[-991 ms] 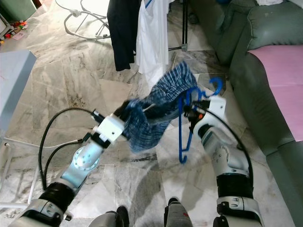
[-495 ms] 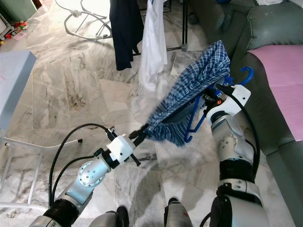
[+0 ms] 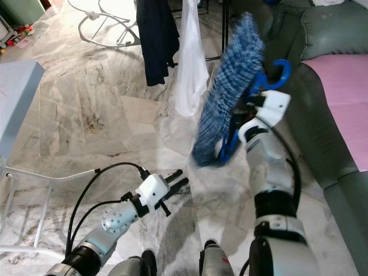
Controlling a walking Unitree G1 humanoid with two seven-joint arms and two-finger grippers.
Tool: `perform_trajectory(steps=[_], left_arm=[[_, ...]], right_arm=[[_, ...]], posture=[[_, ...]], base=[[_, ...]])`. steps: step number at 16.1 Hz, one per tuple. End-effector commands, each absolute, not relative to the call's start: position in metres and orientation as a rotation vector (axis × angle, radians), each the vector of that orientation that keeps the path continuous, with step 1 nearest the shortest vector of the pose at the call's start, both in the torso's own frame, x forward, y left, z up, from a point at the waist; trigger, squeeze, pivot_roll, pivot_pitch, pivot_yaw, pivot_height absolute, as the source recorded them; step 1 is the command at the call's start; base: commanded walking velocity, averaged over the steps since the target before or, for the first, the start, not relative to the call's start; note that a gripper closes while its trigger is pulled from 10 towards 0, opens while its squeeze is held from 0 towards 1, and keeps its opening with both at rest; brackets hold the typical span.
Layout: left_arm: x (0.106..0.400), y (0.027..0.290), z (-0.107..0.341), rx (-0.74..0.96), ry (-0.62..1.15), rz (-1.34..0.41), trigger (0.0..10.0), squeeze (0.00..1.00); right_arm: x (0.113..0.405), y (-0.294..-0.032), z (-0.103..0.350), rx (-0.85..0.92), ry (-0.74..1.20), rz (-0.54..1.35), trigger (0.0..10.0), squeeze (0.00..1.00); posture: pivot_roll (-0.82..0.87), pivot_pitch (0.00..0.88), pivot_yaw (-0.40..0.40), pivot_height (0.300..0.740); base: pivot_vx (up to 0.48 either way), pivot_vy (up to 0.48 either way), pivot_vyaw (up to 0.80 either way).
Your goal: Hang hanger
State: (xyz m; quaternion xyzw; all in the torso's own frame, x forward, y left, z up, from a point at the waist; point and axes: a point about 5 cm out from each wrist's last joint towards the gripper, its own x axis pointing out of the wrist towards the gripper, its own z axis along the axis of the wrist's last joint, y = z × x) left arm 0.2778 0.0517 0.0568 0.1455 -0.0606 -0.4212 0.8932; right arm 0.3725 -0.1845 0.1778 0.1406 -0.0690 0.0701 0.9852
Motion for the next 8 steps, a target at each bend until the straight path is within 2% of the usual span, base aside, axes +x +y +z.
perform_trajectory(steps=[1,4,8], left_arm=[[0.274,0.053,0.049,0.303,-0.079,-0.893,10.0,1.0],[0.279,0.057,0.054,0.317,-0.118,-0.862,10.0,1.0],[0.295,0.082,0.082,0.367,-0.255,-0.761,10.0,1.0]], right_arm=[[0.369,-0.178,0.18,0.246,-0.173,0.177,10.0,0.0],[0.358,-0.167,0.167,0.15,-0.185,0.238,10.0,0.0],[0.342,-0.166,0.149,0.02,-0.155,0.324,10.0,0.0]], posture=[[-0.26,0.25,0.088,0.74],[-0.27,0.251,0.095,0.74],[-0.26,0.253,0.095,0.74]], base=[[0.0,0.0,0.0],[0.0,0.0,0.0],[0.0,0.0,0.0]])
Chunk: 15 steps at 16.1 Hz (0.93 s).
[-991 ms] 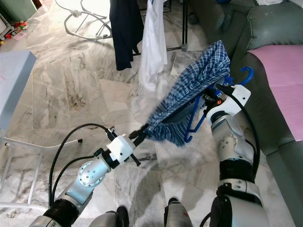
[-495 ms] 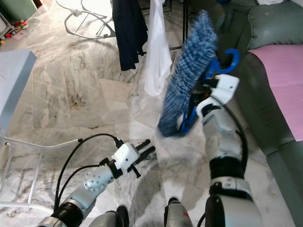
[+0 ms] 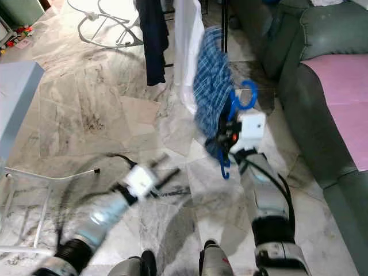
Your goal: Hang hanger
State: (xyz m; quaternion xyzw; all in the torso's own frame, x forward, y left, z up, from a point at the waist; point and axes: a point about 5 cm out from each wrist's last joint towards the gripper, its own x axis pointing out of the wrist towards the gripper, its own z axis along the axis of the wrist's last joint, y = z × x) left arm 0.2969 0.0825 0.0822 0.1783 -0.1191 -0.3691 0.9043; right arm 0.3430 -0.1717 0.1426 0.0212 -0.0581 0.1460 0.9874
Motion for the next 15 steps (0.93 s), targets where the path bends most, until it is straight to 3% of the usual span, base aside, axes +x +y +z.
perform_trajectory(steps=[1,5,8,12,15], left_arm=[[0.302,0.095,0.098,0.41,-0.317,-0.737,10.0,1.0],[0.311,0.112,0.131,0.578,-0.443,-0.793,10.0,1.0],[0.317,0.127,0.131,0.683,-0.405,-0.829,10.0,1.0],[0.314,0.13,0.111,0.835,-0.314,-0.973,10.0,1.0],[0.321,0.128,0.114,0.886,-0.322,-0.981,10.0,1.0]], right_arm=[[0.332,-0.171,0.137,-0.019,-0.12,0.365,10.0,0.0],[0.304,-0.186,0.103,-0.154,0.018,0.497,10.0,0.0],[0.29,-0.193,0.089,-0.284,0.081,0.602,10.0,0.0],[0.295,-0.2,0.102,-0.457,0.066,0.72,10.0,0.0],[0.299,-0.195,0.114,-0.549,0.052,0.853,10.0,0.0]], posture=[[-0.26,0.254,0.095,0.74],[-0.25,0.255,0.095,0.74],[-0.25,0.255,0.107,0.74],[-0.26,0.259,0.118,0.74],[-0.27,0.26,0.114,0.74]], base=[[0.0,0.0,0.0],[0.0,0.0,0.0],[0.0,0.0,0.0],[0.0,0.0,0.0],[0.0,0.0,0.0]])
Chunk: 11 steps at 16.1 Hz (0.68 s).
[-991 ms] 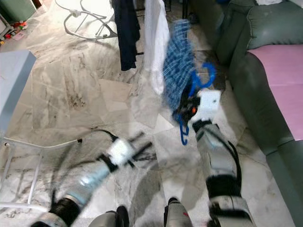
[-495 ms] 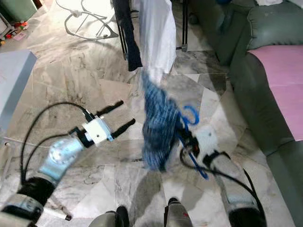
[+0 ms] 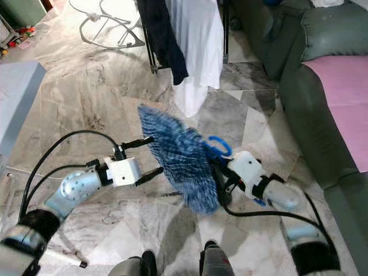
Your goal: Hang hanger
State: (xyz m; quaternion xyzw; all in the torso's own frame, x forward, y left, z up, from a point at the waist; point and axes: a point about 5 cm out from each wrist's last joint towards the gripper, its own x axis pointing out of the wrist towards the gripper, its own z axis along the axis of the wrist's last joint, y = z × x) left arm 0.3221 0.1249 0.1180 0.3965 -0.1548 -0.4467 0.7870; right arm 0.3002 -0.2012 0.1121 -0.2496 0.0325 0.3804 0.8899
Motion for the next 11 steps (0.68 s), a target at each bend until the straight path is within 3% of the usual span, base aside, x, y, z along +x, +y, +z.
perform_trajectory(steps=[1,6,11], left_arm=[[0.323,0.127,0.117,0.889,-0.327,-0.976,10.0,1.0],[0.331,0.129,0.126,0.926,-0.35,-0.944,10.0,1.0],[0.321,0.139,0.099,1.02,-0.21,-1.048,10.0,1.0]], right_arm=[[0.299,-0.194,0.114,-0.562,0.062,0.884,10.0,0.0],[0.297,-0.185,0.107,-0.658,0.107,1.02,10.0,0.0],[0.3,-0.177,0.114,-0.736,0.055,1.054,10.0,0.0]], posture=[[-0.27,0.259,0.111,0.74],[-0.26,0.253,0.102,0.74],[-0.27,0.258,0.105,0.74]], base=[[0.0,0.0,0.0],[0.0,0.0,0.0],[0.0,0.0,0.0]])
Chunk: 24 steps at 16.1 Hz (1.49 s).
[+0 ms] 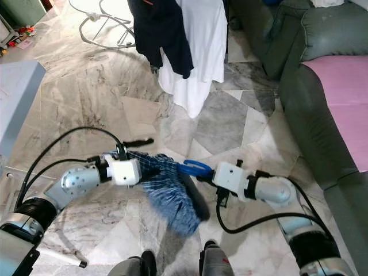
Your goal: Hang hanger
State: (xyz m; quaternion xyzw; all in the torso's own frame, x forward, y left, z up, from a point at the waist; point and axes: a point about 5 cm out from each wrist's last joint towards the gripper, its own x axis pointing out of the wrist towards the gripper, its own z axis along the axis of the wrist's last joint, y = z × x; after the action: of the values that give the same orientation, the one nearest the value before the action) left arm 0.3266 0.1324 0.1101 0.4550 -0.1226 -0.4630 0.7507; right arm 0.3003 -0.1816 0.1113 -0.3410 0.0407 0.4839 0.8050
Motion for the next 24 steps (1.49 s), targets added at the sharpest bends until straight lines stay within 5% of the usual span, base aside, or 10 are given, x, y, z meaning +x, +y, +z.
perform_trajectory(steps=[1,2,3,4,5,24], left_arm=[[0.32,0.141,0.094,1.027,-0.178,-1.065,10.0,1.0],[0.32,0.141,0.093,1.033,-0.159,-1.08,10.0,1.0],[0.32,0.142,0.092,1.036,-0.139,-1.089,8.7,0.77],[0.321,0.143,0.092,1.034,-0.128,-1.094,5.2,0.3],[0.322,0.143,0.092,1.036,-0.124,-1.096,0.0,0.0],[0.318,0.136,0.081,0.943,0.053,-1.266,0.0,0.0]], right_arm=[[0.301,-0.176,0.116,-0.75,0.037,1.049,10.0,0.0],[0.302,-0.175,0.118,-0.754,0.022,1.042,10.0,0.0],[0.303,-0.174,0.119,-0.76,0.004,1.036,10.0,0.0],[0.303,-0.173,0.12,-0.758,-0.001,1.035,10.0,0.0],[0.303,-0.173,0.12,-0.76,-0.002,1.034,10.0,0.0],[0.299,-0.158,0.121,-0.787,-0.054,1.083,10.0,0.0]], posture=[[-0.27,0.257,0.105,0.74],[-0.27,0.257,0.105,0.74],[-0.27,0.258,0.106,0.74],[-0.27,0.258,0.108,0.74],[-0.27,0.258,0.109,0.74],[-0.28,0.262,0.124,0.74]], base=[[0.0,0.0,0.0],[0.0,0.0,0.0],[0.0,0.0,0.0],[0.0,0.0,0.0],[0.0,0.0,0.0],[0.0,0.0,0.0]])
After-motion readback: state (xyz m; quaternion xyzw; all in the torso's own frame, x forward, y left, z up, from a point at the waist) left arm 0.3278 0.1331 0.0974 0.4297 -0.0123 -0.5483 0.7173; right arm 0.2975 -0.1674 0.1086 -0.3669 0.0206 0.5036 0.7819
